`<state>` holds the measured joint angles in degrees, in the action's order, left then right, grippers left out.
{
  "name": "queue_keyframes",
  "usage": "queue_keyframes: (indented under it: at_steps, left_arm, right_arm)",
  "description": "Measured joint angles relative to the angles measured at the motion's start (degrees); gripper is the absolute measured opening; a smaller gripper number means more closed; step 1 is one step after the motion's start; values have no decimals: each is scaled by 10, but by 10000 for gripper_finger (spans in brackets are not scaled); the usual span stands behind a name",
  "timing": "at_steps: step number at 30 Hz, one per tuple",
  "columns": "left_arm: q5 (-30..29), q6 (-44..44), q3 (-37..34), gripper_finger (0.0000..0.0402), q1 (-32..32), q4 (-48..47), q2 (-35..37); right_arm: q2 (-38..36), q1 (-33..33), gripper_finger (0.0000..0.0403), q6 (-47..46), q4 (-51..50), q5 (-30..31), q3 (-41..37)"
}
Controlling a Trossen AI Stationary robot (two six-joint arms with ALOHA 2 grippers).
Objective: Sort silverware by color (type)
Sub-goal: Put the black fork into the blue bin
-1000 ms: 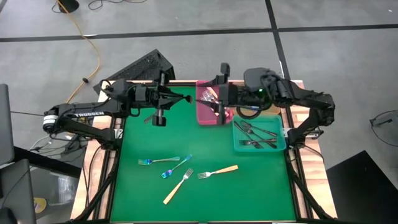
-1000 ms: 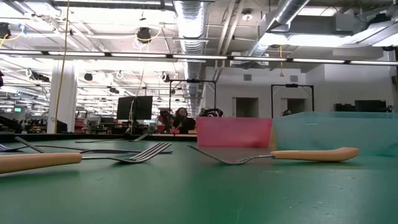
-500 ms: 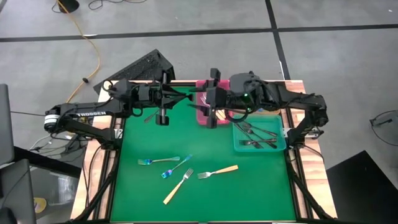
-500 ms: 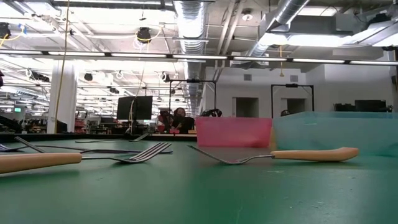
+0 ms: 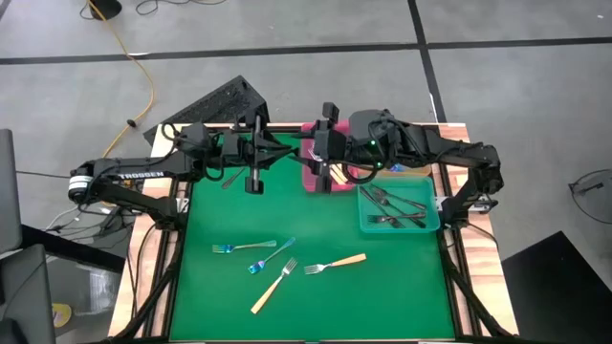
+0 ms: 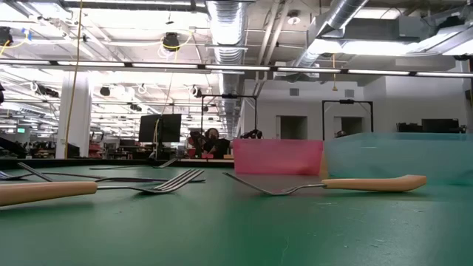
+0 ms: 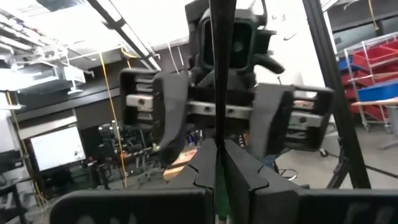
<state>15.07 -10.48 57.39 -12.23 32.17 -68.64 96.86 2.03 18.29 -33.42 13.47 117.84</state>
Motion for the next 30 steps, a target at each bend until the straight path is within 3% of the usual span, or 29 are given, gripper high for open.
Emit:
queue_keyframes:
  at_steps: [16, 30]
  left_arm:
    - [18, 7, 0, 0, 0, 20, 0]
    - [20, 19, 0, 0, 0, 20, 0]
  right_arm:
    - [0, -18, 221, -34, -29, -7, 0]
    - [0, -31, 128, -60, -31, -25, 0]
